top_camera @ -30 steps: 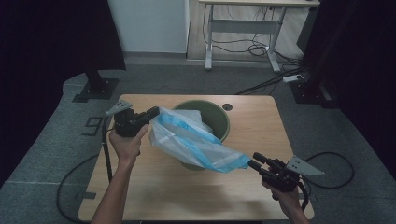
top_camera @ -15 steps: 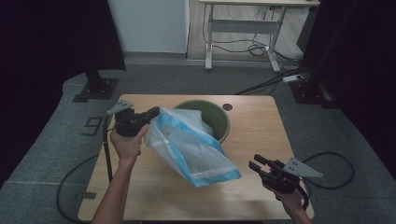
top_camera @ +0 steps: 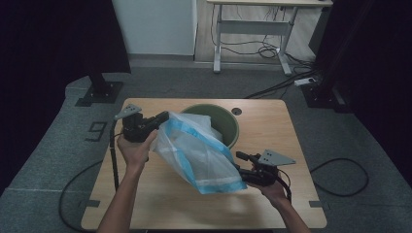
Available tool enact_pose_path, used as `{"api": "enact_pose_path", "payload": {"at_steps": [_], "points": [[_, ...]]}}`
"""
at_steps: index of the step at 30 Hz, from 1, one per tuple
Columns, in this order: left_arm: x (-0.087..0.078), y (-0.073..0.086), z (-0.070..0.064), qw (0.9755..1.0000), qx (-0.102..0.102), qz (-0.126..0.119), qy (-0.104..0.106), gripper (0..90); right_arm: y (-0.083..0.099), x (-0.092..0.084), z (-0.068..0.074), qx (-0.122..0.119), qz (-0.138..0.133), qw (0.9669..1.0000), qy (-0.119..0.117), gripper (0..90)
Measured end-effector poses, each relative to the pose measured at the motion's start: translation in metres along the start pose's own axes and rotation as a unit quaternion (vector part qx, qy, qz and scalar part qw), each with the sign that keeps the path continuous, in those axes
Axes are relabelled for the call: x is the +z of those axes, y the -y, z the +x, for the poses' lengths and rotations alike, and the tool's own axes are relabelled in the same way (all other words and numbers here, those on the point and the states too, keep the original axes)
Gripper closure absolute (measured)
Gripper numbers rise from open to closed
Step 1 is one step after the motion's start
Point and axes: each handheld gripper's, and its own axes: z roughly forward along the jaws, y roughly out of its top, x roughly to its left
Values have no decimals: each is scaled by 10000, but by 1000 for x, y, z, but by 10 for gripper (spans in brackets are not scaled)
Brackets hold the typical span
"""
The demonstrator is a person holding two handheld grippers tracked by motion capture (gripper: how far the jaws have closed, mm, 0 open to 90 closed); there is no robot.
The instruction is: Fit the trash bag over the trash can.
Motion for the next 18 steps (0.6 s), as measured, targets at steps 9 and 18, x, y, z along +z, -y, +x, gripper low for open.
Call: {"api": "enact_pose_path", "payload": {"at_steps": [9, 18], "points": [[-6, 0, 0, 9999, 56, -15, 118, 900, -2, 9, -2, -226, 199, 9989, 348, 863], [-2, -3, 3, 9994, 257, 138, 162, 900, -49, -5, -42, -165, -10, 9912, 1313, 878]]}}
